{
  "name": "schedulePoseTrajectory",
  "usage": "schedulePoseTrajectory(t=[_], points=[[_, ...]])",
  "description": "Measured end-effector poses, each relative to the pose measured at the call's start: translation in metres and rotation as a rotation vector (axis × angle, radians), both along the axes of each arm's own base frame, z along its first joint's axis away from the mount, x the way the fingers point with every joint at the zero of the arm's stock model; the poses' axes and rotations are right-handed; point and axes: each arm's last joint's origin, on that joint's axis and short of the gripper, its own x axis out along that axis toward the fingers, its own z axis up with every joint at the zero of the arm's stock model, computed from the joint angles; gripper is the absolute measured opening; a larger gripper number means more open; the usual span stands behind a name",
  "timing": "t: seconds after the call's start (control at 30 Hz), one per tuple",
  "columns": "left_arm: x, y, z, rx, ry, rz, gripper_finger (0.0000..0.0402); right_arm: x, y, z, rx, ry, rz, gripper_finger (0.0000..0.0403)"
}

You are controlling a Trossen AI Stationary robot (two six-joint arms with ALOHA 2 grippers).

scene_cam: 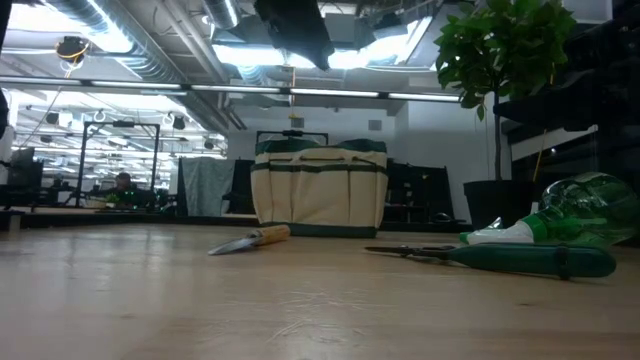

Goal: Pick & Place Garden tools in Gardening bag
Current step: Put the brown hand rake into the light brown gardening bag

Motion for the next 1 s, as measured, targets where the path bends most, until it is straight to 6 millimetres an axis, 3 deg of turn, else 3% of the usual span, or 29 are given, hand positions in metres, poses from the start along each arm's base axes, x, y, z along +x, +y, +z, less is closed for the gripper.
schedulePoseTrajectory(t=[0.4,0.73,1.0], points=[[-0.022,-0.052,-0.009,-0.143,0.107,0.16,0.0184,0.0,0.0,0.0,0.0,0.0,0.0,0.0185],[-0.053,-0.094,-0.017,-0.309,0.253,0.371,0.0184,0.0,0.0,0.0,0.0,0.0,0.0,0.0185],[-0.083,-0.136,-0.019,-0.337,0.368,0.327,0.0184,0.0,0.0,0.0,0.0,0.0,0.0,0.0185]])
